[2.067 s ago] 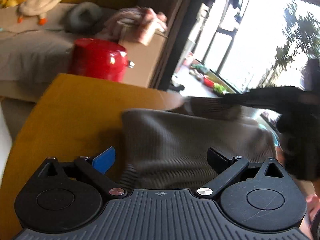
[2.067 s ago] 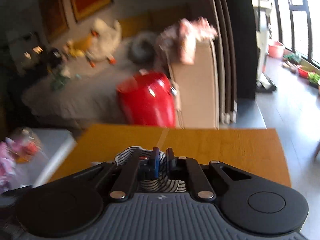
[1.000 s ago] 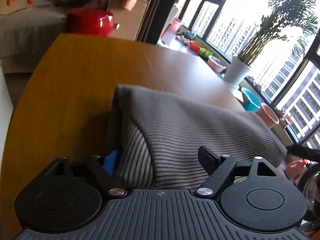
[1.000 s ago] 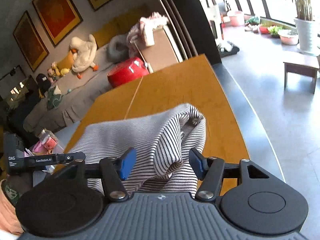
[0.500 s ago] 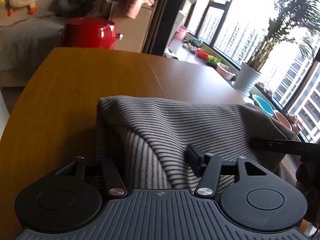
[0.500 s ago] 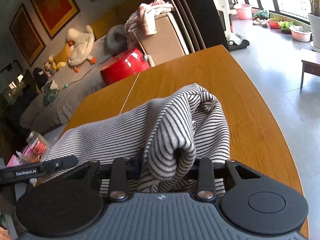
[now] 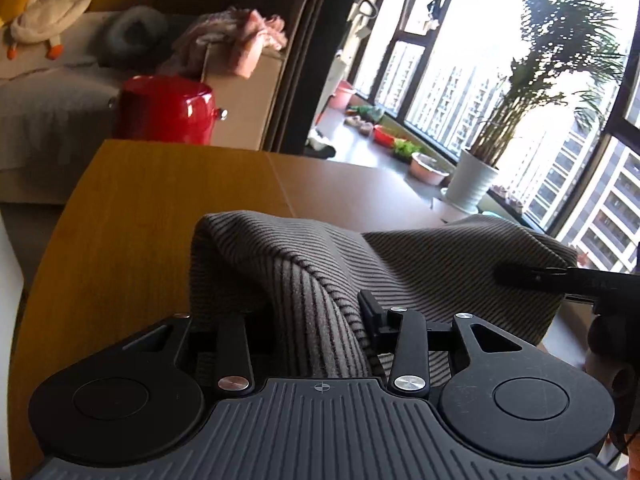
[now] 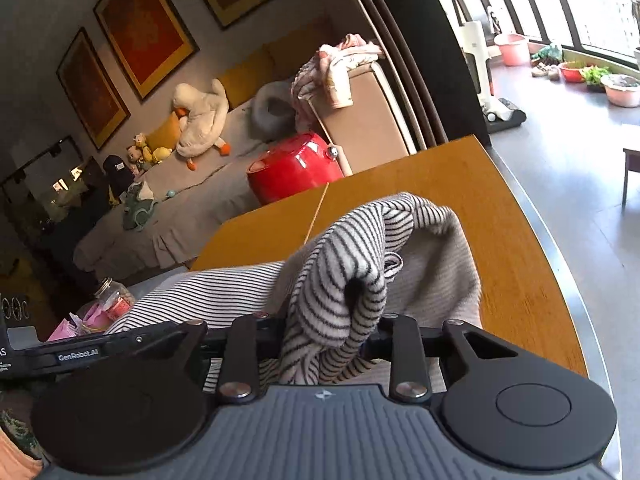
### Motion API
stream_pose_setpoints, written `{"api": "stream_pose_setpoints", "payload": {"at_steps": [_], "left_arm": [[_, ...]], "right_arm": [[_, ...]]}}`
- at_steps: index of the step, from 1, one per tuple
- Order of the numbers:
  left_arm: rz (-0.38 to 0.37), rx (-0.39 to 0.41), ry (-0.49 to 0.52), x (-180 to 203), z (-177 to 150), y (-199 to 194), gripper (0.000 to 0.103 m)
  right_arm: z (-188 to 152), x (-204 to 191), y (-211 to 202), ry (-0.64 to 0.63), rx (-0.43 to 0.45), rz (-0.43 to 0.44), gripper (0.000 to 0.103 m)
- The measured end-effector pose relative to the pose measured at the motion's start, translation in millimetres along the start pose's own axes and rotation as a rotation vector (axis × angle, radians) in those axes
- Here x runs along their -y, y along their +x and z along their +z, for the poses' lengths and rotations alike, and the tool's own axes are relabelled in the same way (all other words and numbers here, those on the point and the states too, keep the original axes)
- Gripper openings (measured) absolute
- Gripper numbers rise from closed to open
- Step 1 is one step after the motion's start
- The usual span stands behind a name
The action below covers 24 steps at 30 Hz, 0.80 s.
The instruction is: Fold clothes
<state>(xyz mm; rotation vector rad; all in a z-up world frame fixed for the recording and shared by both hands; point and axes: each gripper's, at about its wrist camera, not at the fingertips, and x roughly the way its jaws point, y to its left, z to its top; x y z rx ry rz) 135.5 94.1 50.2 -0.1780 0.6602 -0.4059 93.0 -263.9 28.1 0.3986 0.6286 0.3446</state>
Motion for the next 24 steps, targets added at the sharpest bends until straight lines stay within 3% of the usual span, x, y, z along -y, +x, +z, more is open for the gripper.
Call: {"api": "stream_pose_setpoints", "payload": {"at_steps": [5, 6, 11, 15, 19, 22, 24], "left_arm": [[0.074, -0.085, -0.002, -9.0, -26.9, 18.7, 0.055], [0.082, -0.08, -0.006, -11.3, -30.3, 19.4, 0.063], [0.106, -0.037, -0.019, -12.0, -29.6, 8.7, 0.071], [0.101, 0.063, -0.017, 1.7, -20.8, -12.4, 0.079], [0.03, 0.135, 0.007, 25.6, -21.5, -29.2, 0.09], [-0.108, 0.043, 0.036, 41.0, -31.3, -13.9, 0.095], [-0.134, -0.038, 0.037, 43.9, -40.8, 8.7, 0.095]], "right_arm": [[-33.4, 23.0, 16.8, 0.004, -0.038, -0.09, 0.038], [-37.0, 25.7, 14.6, 0.005, -0.013, -0.072, 0.039], [-41.6, 20.7, 12.4, -0.043, 0.007, -0.086, 0.046], [-42.8, 16.7, 12.9, -0.068, 0.012, -0.091, 0.051], [-42.5, 16.7, 12.0, -0.066, 0.015, -0.089, 0.056], [-42.8, 15.1, 11.9, -0.072, 0.013, -0.089, 0.06], [-43.5, 12.4, 12.6, -0.081, 0.011, -0.094, 0.065]]}}
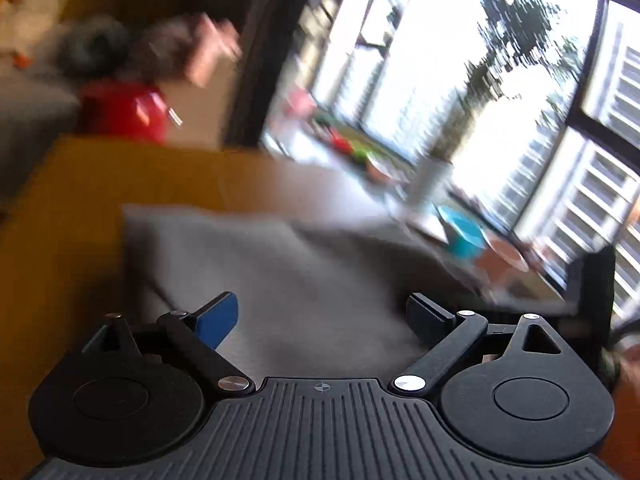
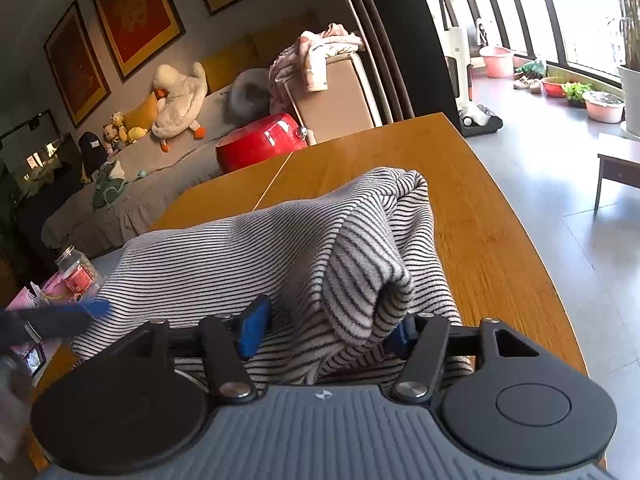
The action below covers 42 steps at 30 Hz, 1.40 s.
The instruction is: Fold clothes
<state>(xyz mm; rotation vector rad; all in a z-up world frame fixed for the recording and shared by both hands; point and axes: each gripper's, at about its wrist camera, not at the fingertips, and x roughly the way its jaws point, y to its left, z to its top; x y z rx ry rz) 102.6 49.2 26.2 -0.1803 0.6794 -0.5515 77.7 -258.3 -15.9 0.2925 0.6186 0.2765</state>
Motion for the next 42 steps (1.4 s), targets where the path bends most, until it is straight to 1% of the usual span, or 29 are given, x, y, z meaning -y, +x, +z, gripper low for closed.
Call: {"api": "stream_pose_setpoints", "payload": {"at_steps": [1, 2, 4, 8, 9, 13, 14, 15, 16, 18, 19, 21, 23, 25, 27, 29, 30, 32, 35, 37, 42], "left_arm": [[0.012, -0.003, 0.002, -2.0, -2.9, 8.8, 0.095], [0.029, 0.0, 0.005, -4.4, -5.5, 17.2, 0.096], [0.053, 0.023, 0.03, -6.0, -1.9, 24.6, 0.096], [0.091, 0.059, 0.103, -12.3, 3.5, 38.2, 0.096], [0.101, 0.067, 0.126, -13.5, 3.6, 42.1, 0.097], [0.107, 0.085, 0.094, -23.6, 12.7, 44.8, 0.097], [0.11, 0.088, 0.086, -25.9, 14.8, 45.4, 0.098], [0.096, 0.086, 0.081, -29.7, 14.8, 45.7, 0.102], [0.082, 0.086, 0.078, -31.2, 14.1, 45.1, 0.103], [0.066, 0.087, 0.076, -32.2, 12.8, 43.9, 0.103], [0.065, 0.089, 0.076, -31.9, 12.2, 43.4, 0.103], [0.065, 0.089, 0.076, -32.1, 13.5, 45.5, 0.103], [0.065, 0.089, 0.075, -32.7, 14.2, 45.9, 0.103], [0.061, 0.091, 0.072, -33.4, 15.0, 46.2, 0.103], [0.055, 0.093, 0.067, -35.5, 15.0, 44.4, 0.103], [0.046, 0.09, 0.066, -37.5, 14.7, 43.1, 0.103], [0.042, 0.084, 0.073, -38.0, 14.7, 42.5, 0.103], [0.043, 0.069, 0.097, -38.6, 15.8, 43.0, 0.103], [0.067, 0.057, 0.125, -36.3, 18.7, 48.0, 0.103], [0.088, 0.059, 0.129, -35.7, 22.3, 53.2, 0.103], [0.111, 0.106, 0.039, -48.1, 35.8, 65.8, 0.103]], "right_arm": [[0.1, -2.2, 0.1, -0.007, -0.001, -0.003, 0.07], [-0.3, -4.2, 0.0, -0.013, -0.004, -0.004, 0.072], [-1.4, -7.9, -0.1, -0.026, -0.008, -0.003, 0.079], [-7.7, -14.3, -4.1, -0.009, -0.007, 0.003, 0.081], [-10.7, -17.8, -6.2, -0.003, -0.006, 0.007, 0.083], [-16.1, -34.3, -19.0, -0.03, -0.006, 0.015, 0.087], [-12.4, -36.8, -25.5, -0.045, 0.019, 0.011, 0.088], [-6.6, -37.9, -32.6, -0.055, 0.054, 0.004, 0.089], [-0.4, -38.5, -39.4, -0.061, 0.091, -0.004, 0.092], [14.6, -38.8, -49.2, -0.066, 0.165, -0.017, 0.097], [23.7, -38.9, -49.9, -0.076, 0.192, -0.026, 0.1], [42.2, -39.5, -44.1, -0.109, 0.219, -0.049, 0.1], [56.7, -37.9, -23.4, -0.157, 0.183, -0.089, 0.1], [63.8, -34.5, 6.2, -0.2, 0.123, -0.148, 0.1], [62.8, -28.7, 38.2, -0.228, 0.05, -0.209, 0.1], [53.7, -22.5, 64.2, -0.247, -0.038, -0.253, 0.1], [49.1, -19.5, 67.0, -0.236, -0.048, -0.252, 0.1], [43.1, -14.0, 64.8, -0.193, -0.05, -0.233, 0.1], [30.9, -12.5, 52.4, -0.139, -0.059, -0.205, 0.1], [18.1, -17.8, 40.6, -0.134, -0.068, -0.181, 0.1], [-16.3, -39.6, 7.7, -0.133, -0.083, -0.105, 0.101]]}}
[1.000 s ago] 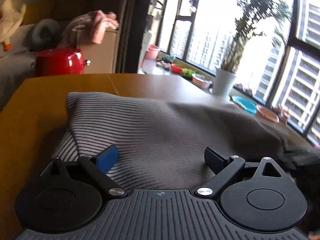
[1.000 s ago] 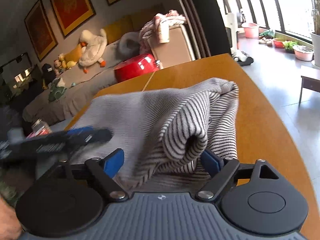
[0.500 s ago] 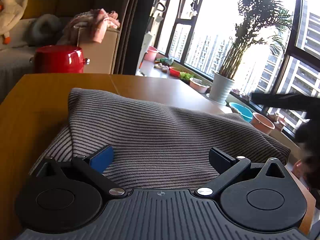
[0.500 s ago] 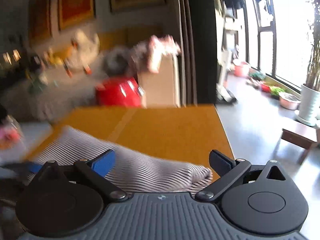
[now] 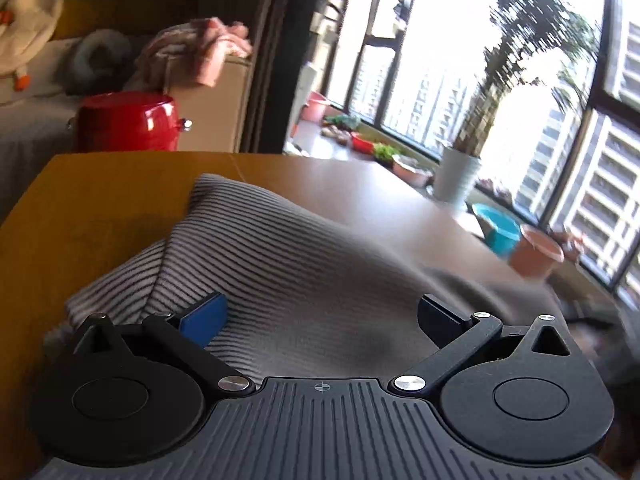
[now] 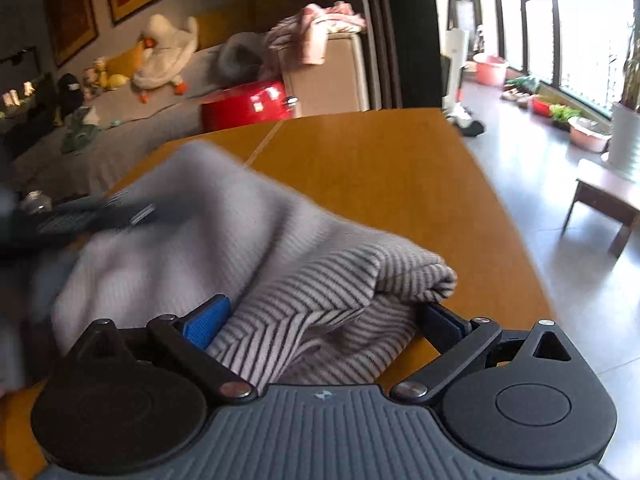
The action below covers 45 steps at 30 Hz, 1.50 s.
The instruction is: Fold clothes
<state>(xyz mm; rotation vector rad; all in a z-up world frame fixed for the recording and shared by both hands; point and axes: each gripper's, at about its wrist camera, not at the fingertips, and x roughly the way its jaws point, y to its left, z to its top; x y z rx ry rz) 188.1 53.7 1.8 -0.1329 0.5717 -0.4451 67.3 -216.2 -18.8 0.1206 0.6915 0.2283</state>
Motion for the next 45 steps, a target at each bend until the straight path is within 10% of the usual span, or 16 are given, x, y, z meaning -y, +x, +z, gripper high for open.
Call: {"api": "stream_pose_setpoints", "payload": {"at_steps": [11, 15, 24, 45], "left_arm": [[0.046, -0.021, -0.053, -10.8, 2.7, -31.9, 0.103], [0.042, -0.004, -0.162, -19.2, 1.6, -57.4, 0.103], [-0.149, -0.116, -0.093, 7.8, -16.3, -58.9, 0.101], [-0.112, -0.03, -0.017, 2.9, -23.2, -31.7, 0.103]], "right_arm": [[11.1, 10.6, -51.8, -0.023, 0.113, -0.007, 0.102], [22.9, 14.0, -53.6, -0.07, 0.169, -0.038, 0.044], [16.5, 6.3, -1.4, -0.119, 0.066, -0.029, 0.046], [0.6, -18.0, -48.0, -0.109, 0.098, 0.046, 0.054]]}}
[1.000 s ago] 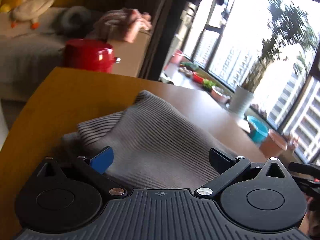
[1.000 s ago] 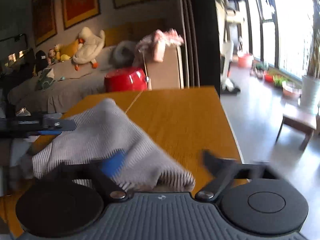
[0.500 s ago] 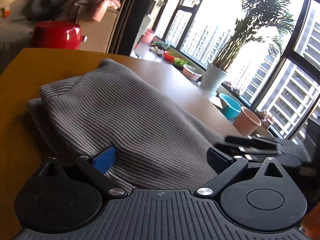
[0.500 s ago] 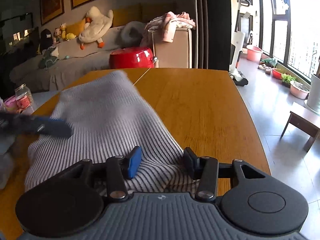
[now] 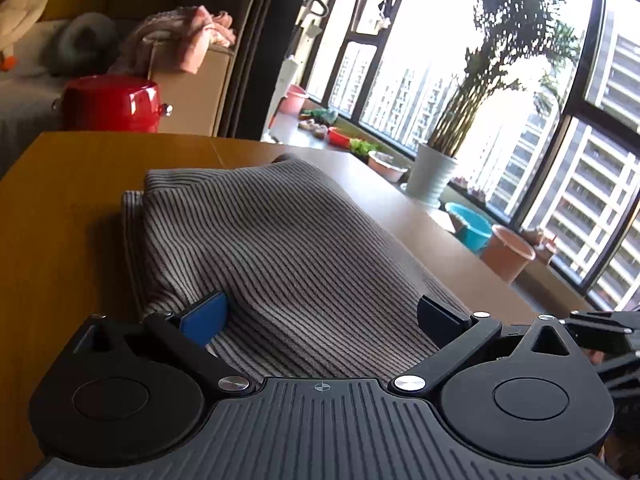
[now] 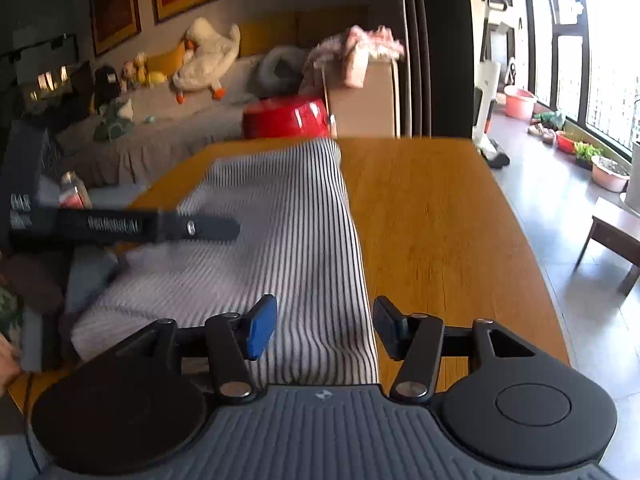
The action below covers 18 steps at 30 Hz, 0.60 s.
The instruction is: Fold clothes
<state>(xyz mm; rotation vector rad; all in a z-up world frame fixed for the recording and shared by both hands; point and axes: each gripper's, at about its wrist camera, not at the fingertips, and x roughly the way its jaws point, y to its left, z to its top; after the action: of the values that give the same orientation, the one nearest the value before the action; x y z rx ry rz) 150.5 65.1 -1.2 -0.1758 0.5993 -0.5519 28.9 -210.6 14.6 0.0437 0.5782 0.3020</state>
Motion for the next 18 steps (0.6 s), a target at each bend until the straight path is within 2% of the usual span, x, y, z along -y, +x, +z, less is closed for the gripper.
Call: {"api": "stream_pose_setpoints", "payload": {"at_steps": [3, 7, 10, 18], "left_arm": [[-0.004, 0.004, -0.006, -1.2, -0.1, 0.5, 0.103], [-0.009, 0.008, -0.014, -2.6, 0.1, 1.3, 0.103], [-0.022, 0.017, -0.035, -6.8, 1.0, 0.9, 0.103], [-0.029, 0.02, -0.05, -7.1, -0.3, -0.5, 0.103]], "right_arm": [[3.1, -7.8, -3.9, -0.022, 0.035, 0.045, 0.057], [-9.6, -11.3, 16.5, -0.026, -0.032, 0.066, 0.072], [-10.5, -3.5, 19.2, 0.028, -0.032, 0.083, 0.076], [-10.3, -0.8, 21.6, 0.035, -0.041, 0.091, 0.076]]}}
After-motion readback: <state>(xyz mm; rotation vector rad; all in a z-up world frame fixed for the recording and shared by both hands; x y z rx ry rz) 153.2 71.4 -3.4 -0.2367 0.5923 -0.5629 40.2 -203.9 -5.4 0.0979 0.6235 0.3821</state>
